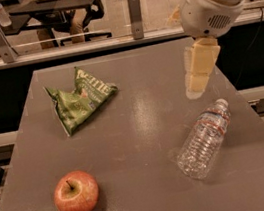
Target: Pick green jalapeno chip bag
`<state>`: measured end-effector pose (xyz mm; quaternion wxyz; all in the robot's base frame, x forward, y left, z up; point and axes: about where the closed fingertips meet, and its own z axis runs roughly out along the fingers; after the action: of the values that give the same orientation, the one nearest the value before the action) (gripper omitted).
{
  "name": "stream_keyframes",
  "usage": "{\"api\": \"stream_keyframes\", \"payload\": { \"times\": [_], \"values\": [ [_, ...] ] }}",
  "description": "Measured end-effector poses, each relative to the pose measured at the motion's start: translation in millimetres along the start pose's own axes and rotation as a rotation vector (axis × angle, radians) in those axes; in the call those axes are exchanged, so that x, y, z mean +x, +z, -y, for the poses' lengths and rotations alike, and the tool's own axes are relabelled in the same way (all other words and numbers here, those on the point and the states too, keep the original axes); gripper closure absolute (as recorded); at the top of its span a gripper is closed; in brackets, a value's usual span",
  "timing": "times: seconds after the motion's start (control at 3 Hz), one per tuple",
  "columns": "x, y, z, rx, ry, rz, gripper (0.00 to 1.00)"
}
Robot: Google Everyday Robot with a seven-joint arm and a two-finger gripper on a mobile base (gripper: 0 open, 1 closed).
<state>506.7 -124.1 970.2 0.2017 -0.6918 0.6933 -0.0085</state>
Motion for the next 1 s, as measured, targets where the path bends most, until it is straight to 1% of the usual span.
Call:
{"api": "stream_keyframes", "payload": {
  "times": [0.33,0.67,1.0],
  "values": [
    [-50,22,16,-0.029,-0.110,0.056,0.00],
    [-99,49,24,-0.064,-0.209,0.081,0.00],
    [-142,83,34,-0.115,-0.292,0.084,0.00]
  ]
}}
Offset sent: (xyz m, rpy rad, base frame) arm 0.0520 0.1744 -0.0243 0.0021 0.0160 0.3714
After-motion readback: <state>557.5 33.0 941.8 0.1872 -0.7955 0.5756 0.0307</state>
